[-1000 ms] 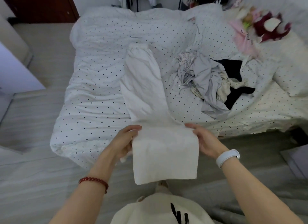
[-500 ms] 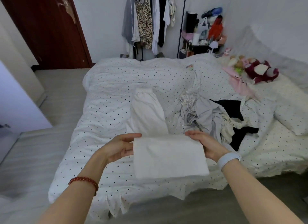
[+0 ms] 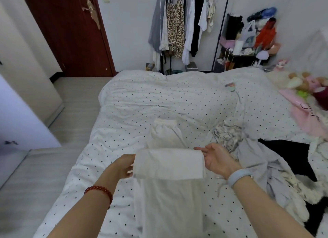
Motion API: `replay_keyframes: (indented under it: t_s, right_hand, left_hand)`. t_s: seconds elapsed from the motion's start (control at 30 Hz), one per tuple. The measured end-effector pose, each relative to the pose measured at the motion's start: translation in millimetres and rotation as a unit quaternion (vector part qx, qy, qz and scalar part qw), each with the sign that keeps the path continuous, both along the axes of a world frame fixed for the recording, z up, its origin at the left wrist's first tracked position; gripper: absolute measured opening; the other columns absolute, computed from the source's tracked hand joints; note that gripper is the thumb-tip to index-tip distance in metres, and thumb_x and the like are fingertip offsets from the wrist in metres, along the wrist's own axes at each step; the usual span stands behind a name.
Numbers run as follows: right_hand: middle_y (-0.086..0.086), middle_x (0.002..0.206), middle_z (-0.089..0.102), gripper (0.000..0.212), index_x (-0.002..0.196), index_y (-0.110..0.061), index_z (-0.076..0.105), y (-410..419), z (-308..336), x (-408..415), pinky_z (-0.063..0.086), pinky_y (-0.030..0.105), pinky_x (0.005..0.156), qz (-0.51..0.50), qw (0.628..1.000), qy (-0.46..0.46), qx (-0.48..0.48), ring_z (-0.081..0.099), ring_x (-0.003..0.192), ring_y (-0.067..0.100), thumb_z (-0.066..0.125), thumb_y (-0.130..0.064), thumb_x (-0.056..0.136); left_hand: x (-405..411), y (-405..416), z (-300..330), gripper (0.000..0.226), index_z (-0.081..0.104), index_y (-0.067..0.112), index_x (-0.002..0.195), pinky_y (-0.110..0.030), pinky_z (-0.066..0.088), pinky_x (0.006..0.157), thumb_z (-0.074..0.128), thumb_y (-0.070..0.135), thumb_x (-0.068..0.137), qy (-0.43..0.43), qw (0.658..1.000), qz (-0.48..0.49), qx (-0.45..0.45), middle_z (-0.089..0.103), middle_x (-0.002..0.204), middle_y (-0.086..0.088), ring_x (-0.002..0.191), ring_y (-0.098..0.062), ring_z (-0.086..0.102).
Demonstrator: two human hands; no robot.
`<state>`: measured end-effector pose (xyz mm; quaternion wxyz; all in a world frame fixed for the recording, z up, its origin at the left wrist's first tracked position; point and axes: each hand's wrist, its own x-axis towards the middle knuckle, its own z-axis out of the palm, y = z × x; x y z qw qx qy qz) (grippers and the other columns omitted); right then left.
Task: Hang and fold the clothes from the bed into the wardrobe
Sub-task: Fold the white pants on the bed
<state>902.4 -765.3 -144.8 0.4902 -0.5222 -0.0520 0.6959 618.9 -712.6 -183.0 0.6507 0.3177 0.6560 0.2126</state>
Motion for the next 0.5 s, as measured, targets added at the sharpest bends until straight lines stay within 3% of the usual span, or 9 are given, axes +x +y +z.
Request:
replay_keyframes:
  t_s: [0.07,0.1,0.13,0.17,0.2,0.27,0.33,0.37,0.5]
  right_hand:
    - [0.019,0.056,0.059,0.029,0.077,0.001,0.050,61,-16,9,0.055,0.026,0.048,-0.051,0.998,0.033,-0.021,0.062,0.049,0.025,0.027,-0.008,0.092]
    - [0.029,0.079,0.063,0.029,0.094,0.006,0.051,89,-28,11,0.058,0.029,0.069,-0.077,0.995,0.057,-0.030,0.068,0.073,0.032,0.025,-0.006,0.093]
    - [0.034,0.110,0.058,0.036,0.116,0.012,0.044,107,-44,14,0.052,0.033,0.091,-0.107,0.990,0.079,-0.042,0.061,0.103,0.038,0.022,-0.003,0.093]
    - [0.032,0.132,0.045,0.043,0.132,0.013,0.033,126,-58,14,0.041,0.040,0.103,-0.113,0.989,0.084,-0.050,0.048,0.121,0.041,0.020,0.000,0.093]
    - [0.028,0.139,0.038,0.046,0.138,0.011,0.026,144,-72,13,0.039,0.046,0.104,-0.102,0.991,0.065,-0.058,0.042,0.126,0.042,0.020,0.002,0.093]
    - [0.025,0.123,0.050,0.042,0.138,0.005,0.032,169,-104,9,0.050,0.041,0.085,-0.045,0.994,-0.056,-0.083,0.054,0.107,0.037,0.028,0.001,0.097]
    - [0.016,0.091,0.054,0.037,0.132,0.001,0.043,181,-127,3,0.045,0.028,0.064,0.026,0.978,-0.189,-0.082,0.052,0.074,0.024,0.038,0.001,0.095]
    - [0.012,0.086,0.052,0.037,0.131,-0.001,0.045,184,-135,1,0.041,0.026,0.061,0.061,0.966,-0.238,-0.075,0.047,0.067,0.018,0.039,0.002,0.094]
    - [0.016,0.101,0.055,0.039,0.131,0.004,0.045,197,-154,-1,0.039,0.027,0.065,0.146,0.921,-0.357,-0.054,0.046,0.069,0.016,0.041,-0.002,0.093]
  left_hand:
    - [12,48,-19,0.013,0.058,0.011,0.077,-0.028,0.044,0.064,0.058,0.017,0.089,-0.015,0.997,0.052,-0.060,0.055,0.080,-0.005,0.069,-0.018,0.052]
    - [19,70,-28,0.017,0.056,0.011,0.074,-0.029,0.044,0.066,0.058,0.021,0.088,-0.028,0.994,0.074,-0.082,0.055,0.077,-0.004,0.069,-0.019,0.052]
    - [24,81,-35,0.021,0.055,0.012,0.073,-0.029,0.044,0.065,0.058,0.025,0.089,-0.045,0.991,0.089,-0.091,0.054,0.074,-0.004,0.068,-0.020,0.051]
    - [30,93,-43,0.023,0.055,0.012,0.073,-0.029,0.044,0.064,0.057,0.028,0.090,-0.061,0.988,0.098,-0.100,0.054,0.073,-0.003,0.067,-0.020,0.051]
    - [36,104,-52,0.023,0.056,0.011,0.076,-0.029,0.043,0.062,0.055,0.027,0.091,-0.075,0.986,0.106,-0.102,0.055,0.076,-0.003,0.067,-0.020,0.051]
    - [45,121,-79,0.013,0.057,0.009,0.087,-0.029,0.042,0.062,0.052,0.019,0.093,-0.065,0.988,0.110,-0.086,0.056,0.086,-0.005,0.072,-0.021,0.054]
    - [49,128,-99,0.009,0.057,0.009,0.099,-0.028,0.045,0.064,0.051,0.013,0.094,-0.027,0.993,0.107,-0.045,0.057,0.093,-0.009,0.078,-0.023,0.055]
    - [49,132,-104,0.014,0.057,0.009,0.106,-0.028,0.045,0.064,0.052,0.013,0.094,-0.012,0.993,0.112,-0.023,0.059,0.094,-0.009,0.079,-0.023,0.056]
    - [52,155,-119,0.024,0.053,0.013,0.117,-0.025,0.045,0.060,0.053,0.016,0.094,0.033,0.994,0.101,0.032,0.062,0.109,-0.009,0.086,-0.021,0.061]
